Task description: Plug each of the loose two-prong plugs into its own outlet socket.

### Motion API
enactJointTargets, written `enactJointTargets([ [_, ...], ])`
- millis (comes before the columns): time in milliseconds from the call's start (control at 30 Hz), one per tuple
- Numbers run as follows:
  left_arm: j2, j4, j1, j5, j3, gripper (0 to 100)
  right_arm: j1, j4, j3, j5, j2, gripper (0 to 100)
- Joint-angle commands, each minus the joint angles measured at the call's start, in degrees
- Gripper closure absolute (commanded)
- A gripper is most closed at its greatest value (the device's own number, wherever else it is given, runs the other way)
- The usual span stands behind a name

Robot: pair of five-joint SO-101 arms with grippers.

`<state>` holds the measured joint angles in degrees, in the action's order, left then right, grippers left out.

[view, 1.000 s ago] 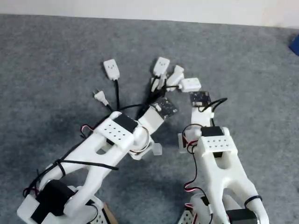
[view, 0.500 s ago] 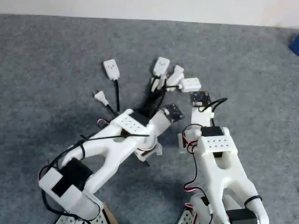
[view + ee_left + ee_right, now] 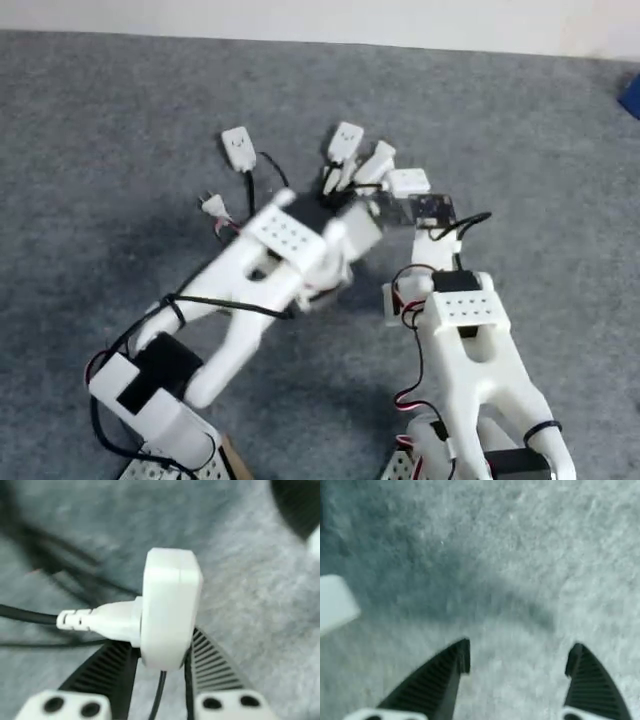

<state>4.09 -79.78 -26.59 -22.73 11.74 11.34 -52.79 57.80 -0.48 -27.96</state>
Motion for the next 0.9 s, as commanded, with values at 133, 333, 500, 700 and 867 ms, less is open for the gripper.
enactJointTargets([
  [133,-0.3,-13.5,16.7,-6.3,-22.7,100,-0.2,-0.2,-1.0,-0.3,-0.8,70.0],
  [333,0.1,-14.2,38.2,-16.5,-28.8,100,-0.2,-0.2,-1.0,-0.2,-0.8,70.0],
  [500,0.4,-4.5,57.0,-22.4,-28.4,100,-0.2,-0.2,-1.0,1.4,-0.8,70.0],
  [700,10.0,8.3,72.0,-20.7,-28.8,100,-0.2,-0.3,-1.0,1.8,-0.8,70.0],
  [867,21.6,14.9,78.4,-14.8,-37.1,100,-0.2,-0.3,-1.0,1.9,-0.6,70.0],
])
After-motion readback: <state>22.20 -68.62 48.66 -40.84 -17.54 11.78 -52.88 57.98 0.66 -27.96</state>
